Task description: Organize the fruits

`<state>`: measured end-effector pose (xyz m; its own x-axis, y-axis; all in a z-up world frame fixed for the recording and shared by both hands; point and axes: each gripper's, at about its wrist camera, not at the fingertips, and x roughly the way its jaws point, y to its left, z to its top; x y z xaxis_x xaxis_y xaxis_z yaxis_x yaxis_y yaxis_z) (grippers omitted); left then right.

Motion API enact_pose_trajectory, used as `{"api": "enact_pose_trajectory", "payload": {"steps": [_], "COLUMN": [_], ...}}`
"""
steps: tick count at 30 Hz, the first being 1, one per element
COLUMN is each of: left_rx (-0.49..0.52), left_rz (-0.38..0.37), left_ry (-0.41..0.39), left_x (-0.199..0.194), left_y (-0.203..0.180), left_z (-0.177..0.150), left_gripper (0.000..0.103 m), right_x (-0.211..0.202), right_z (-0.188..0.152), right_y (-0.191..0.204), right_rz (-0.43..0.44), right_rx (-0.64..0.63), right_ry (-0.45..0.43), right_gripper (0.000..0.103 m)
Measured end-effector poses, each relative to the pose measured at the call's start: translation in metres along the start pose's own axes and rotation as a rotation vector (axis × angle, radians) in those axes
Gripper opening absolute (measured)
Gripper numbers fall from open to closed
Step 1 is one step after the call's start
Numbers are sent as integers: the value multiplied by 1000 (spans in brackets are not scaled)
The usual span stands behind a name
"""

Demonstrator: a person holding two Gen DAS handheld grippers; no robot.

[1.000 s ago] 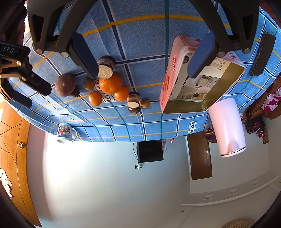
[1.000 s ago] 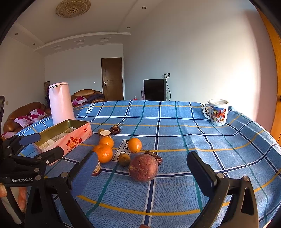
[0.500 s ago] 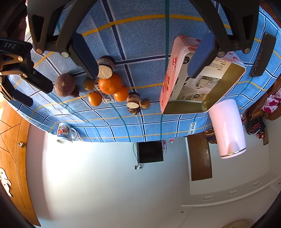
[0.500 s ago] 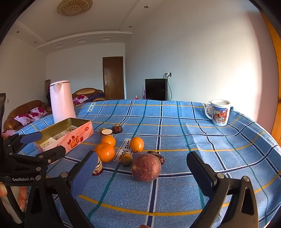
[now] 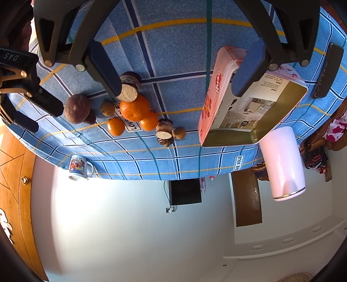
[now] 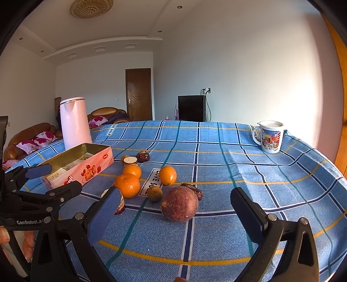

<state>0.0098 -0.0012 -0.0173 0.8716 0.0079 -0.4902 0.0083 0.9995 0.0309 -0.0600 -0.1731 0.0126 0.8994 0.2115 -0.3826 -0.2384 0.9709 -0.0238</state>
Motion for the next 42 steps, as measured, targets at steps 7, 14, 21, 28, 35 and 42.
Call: {"api": "enact_pose_trajectory", "payload": {"steps": [7, 14, 21, 28, 35, 42], "left_rx": [0, -17, -3, 21, 27, 47], "left_rz": [-34, -106, -145, -184, -224, -229], "left_ry": [27, 55, 96, 148, 246, 210], "left_x": [12, 22, 37, 50, 65, 58], "left_y": [-6, -13, -22, -33, -38, -39], "left_z": [-4, -2, -1, 1, -2, -4], "left_gripper": [103, 103, 102, 95, 51, 37], "right_x": [16, 41, 67, 65, 55, 43], "right_z": [-4, 1, -4, -10, -13, -6], "right_y": [-8, -9, -12, -16, -23, -21], "right_rz": [-34, -30, 8, 79, 103, 112], "right_rx": [2, -13, 9, 34, 66, 56], "right_ry": [45, 143, 259, 266, 222, 155], "right_gripper": [102, 102, 64, 52, 52, 52]}}
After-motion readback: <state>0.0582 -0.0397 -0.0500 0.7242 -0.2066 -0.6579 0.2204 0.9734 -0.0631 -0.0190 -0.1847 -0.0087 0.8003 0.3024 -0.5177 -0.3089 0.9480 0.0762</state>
